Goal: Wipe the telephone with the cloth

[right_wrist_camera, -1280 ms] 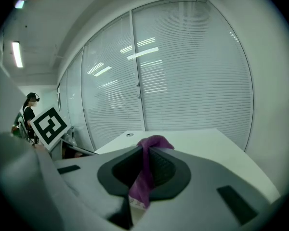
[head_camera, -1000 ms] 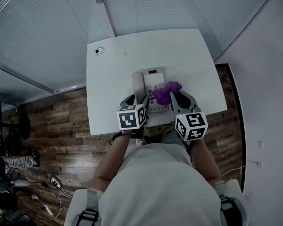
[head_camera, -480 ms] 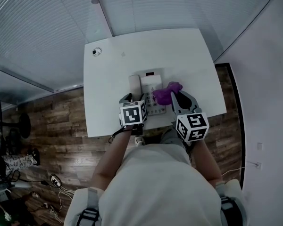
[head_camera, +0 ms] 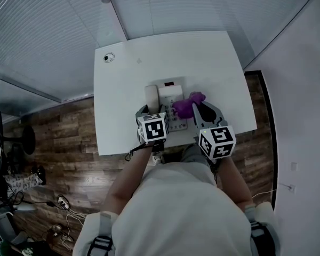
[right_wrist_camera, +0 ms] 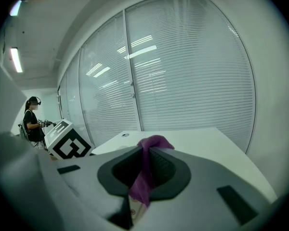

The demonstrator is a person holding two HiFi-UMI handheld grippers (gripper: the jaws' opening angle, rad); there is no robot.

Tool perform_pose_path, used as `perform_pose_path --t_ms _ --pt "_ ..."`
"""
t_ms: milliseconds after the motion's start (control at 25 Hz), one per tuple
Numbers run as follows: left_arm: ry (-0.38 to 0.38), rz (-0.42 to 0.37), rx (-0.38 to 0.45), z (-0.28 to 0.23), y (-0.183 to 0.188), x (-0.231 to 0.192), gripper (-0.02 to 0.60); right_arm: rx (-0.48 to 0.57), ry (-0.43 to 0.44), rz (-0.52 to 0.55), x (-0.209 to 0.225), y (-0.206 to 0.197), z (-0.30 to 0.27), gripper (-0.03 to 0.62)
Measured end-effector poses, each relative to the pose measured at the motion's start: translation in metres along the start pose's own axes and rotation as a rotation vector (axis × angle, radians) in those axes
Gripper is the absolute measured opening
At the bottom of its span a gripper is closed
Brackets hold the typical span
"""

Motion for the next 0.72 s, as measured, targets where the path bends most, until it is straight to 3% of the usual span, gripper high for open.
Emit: perform_pose_path --t_ms 280,720 --pt "-0.010 0.061 0.015 0.003 0.000 -0.002 0.235 -0.004 0.004 0.002 -0.001 0.000 0.001 0.044" --pt "-0.122 0.138 0.042 0.016 0.003 -0.012 0.225 0.004 -0.002 0.014 -0.009 0.002 0.002 0.044"
Point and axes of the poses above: the fingertips, and each gripper's own axes: z backward along the fingers, x to its right, y out of its top, the point moved 5 cm from there along z, backward along the fingers, and after that the axes turned 6 degrees about z, right-handed, at the moved point
